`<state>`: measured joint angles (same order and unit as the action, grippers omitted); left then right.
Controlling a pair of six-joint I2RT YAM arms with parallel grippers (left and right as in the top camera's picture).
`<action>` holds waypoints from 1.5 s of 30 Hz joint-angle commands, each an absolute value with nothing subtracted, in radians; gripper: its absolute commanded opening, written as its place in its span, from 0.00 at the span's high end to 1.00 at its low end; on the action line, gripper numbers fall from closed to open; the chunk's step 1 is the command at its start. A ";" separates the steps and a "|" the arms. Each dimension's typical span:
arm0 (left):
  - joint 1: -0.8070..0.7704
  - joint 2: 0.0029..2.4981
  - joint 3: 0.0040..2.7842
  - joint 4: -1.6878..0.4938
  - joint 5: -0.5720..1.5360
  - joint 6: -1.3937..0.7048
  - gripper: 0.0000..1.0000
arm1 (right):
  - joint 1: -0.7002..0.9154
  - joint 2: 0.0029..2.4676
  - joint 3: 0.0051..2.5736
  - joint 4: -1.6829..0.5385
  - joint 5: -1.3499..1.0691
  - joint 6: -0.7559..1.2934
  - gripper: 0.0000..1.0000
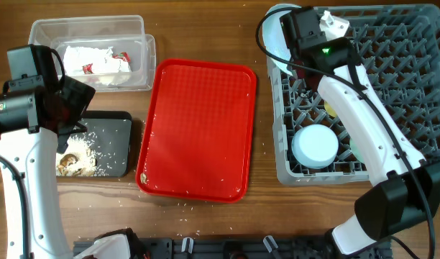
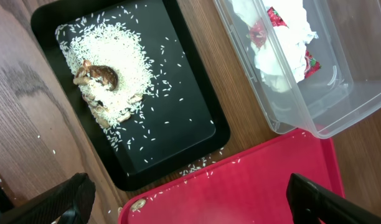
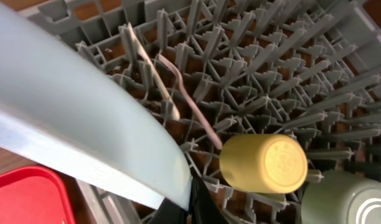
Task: Sort waste into correct bins and load items into the dishwasher rack
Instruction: 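Carry the plate over the dish rack and lower it upright, then adjust the plate upright in the rack slots and release it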
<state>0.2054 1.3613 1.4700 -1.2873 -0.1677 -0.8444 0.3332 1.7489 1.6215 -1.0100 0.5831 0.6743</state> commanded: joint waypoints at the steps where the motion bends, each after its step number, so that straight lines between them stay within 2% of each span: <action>1: 0.212 1.363 1.473 -1.288 -0.177 -0.849 0.00 | 0.314 1.724 1.615 -1.014 0.651 0.717 0.96; 5: 0.212 1.363 1.473 -1.288 -0.177 -0.849 0.00 | 0.285 1.726 1.615 -1.040 0.666 0.775 0.96; 10: 0.212 1.363 1.473 -1.288 -0.177 -0.849 0.00 | 0.283 1.732 1.615 -1.110 0.659 0.973 0.96; 15: 0.212 1.363 1.473 -1.288 -0.177 -0.849 0.00 | 0.283 1.761 1.614 -1.121 0.616 1.049 0.95; 21: 0.212 1.363 1.473 -1.288 -0.177 -0.849 0.00 | 0.299 1.829 1.614 -1.119 0.514 1.102 0.96; 32: 0.212 1.363 1.473 -1.288 -0.177 -0.849 0.00 | 0.374 1.839 1.617 -1.119 0.513 1.124 0.94; 33: 0.212 1.363 1.473 -1.288 -0.177 -0.849 0.00 | 0.377 1.834 1.619 -1.119 0.514 1.114 0.89; 34: 0.212 1.363 1.473 -1.288 -0.177 -0.849 0.00 | 0.377 1.823 1.622 -1.117 0.510 1.096 0.75; 37: 0.212 1.363 1.473 -1.288 -0.177 -0.849 0.00 | 0.376 1.785 1.637 -1.112 0.506 1.039 0.14; 38: 0.212 1.363 1.473 -1.288 -0.177 -0.849 0.00 | 0.376 1.766 1.643 -1.112 0.505 1.017 0.00; 45: 0.212 1.363 1.473 -1.288 -0.177 -0.849 0.00 | 0.376 1.532 1.648 -1.106 0.437 0.831 0.00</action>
<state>0.2054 1.3613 1.4700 -1.2873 -0.1677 -0.8444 0.3752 1.6592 1.6218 -1.1049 0.4843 0.9565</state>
